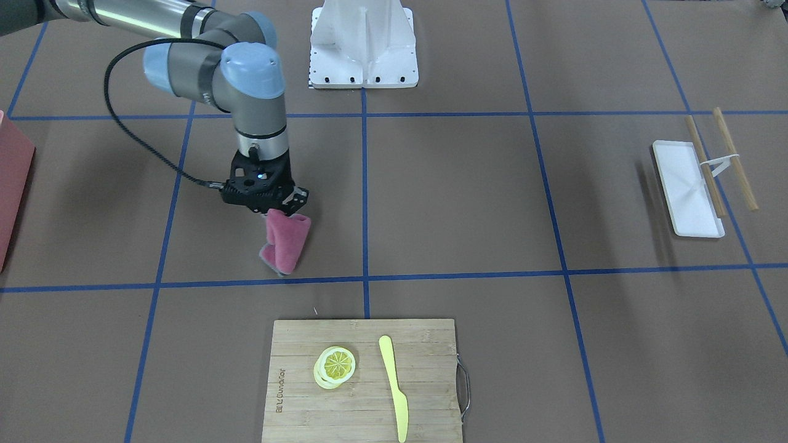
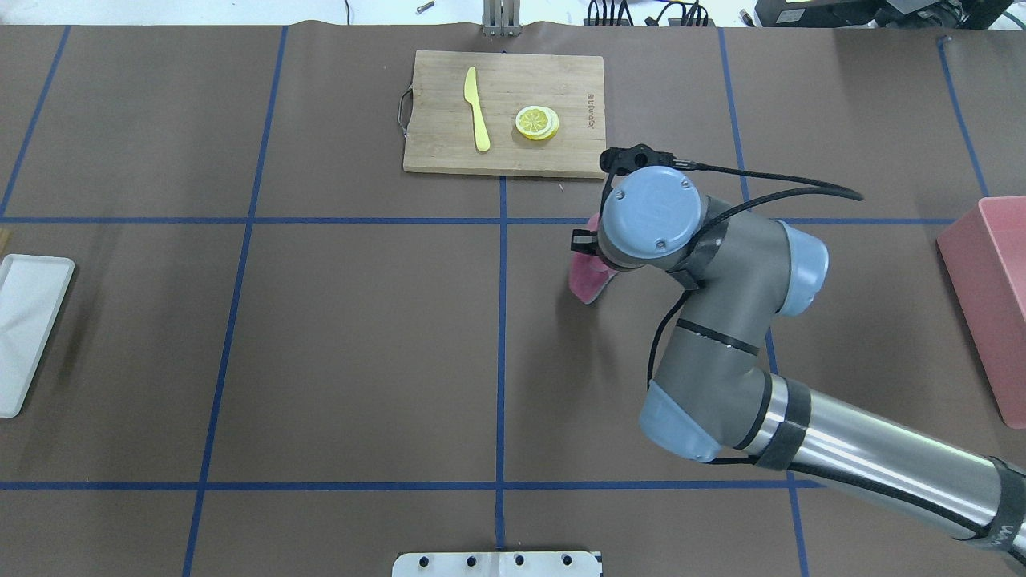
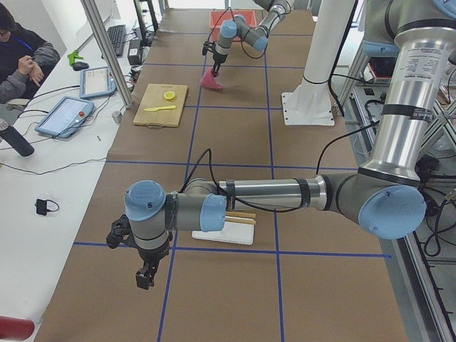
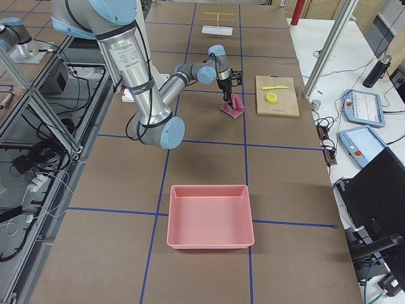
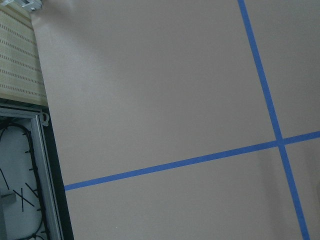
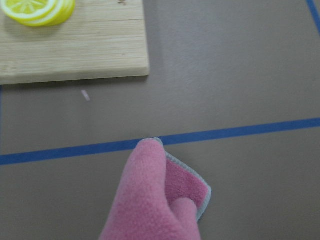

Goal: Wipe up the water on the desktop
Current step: 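Wipe the center area then sweep toward the pink bin, right gripper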

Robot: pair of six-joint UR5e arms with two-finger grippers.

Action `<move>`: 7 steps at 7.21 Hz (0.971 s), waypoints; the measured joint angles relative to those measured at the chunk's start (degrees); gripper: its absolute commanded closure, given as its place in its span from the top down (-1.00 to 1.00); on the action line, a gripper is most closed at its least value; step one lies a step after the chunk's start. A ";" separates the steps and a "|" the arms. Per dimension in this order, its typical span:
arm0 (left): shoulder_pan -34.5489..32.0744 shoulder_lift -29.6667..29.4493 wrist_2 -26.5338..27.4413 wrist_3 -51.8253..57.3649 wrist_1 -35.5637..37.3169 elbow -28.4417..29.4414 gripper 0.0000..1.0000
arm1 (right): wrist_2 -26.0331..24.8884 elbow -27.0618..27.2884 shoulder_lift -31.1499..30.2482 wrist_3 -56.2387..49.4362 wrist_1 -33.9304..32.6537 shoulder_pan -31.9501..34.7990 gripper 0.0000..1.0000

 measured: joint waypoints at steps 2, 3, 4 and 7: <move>0.00 0.04 0.00 0.08 0.00 0.08 0.97 | -4.76 -5.41 6.14 8.45 4.57 -4.21 -1.00; 0.00 0.26 0.00 0.15 -0.02 0.02 0.97 | -6.16 -7.90 8.41 10.47 5.96 -5.09 -1.00; 0.00 0.72 0.00 0.22 -0.06 -0.20 0.97 | -6.99 -9.08 9.24 11.16 6.78 -5.49 -1.00; 0.00 1.44 0.00 0.32 -0.14 -0.73 0.97 | -6.77 -5.96 2.63 4.46 7.32 -4.62 -1.00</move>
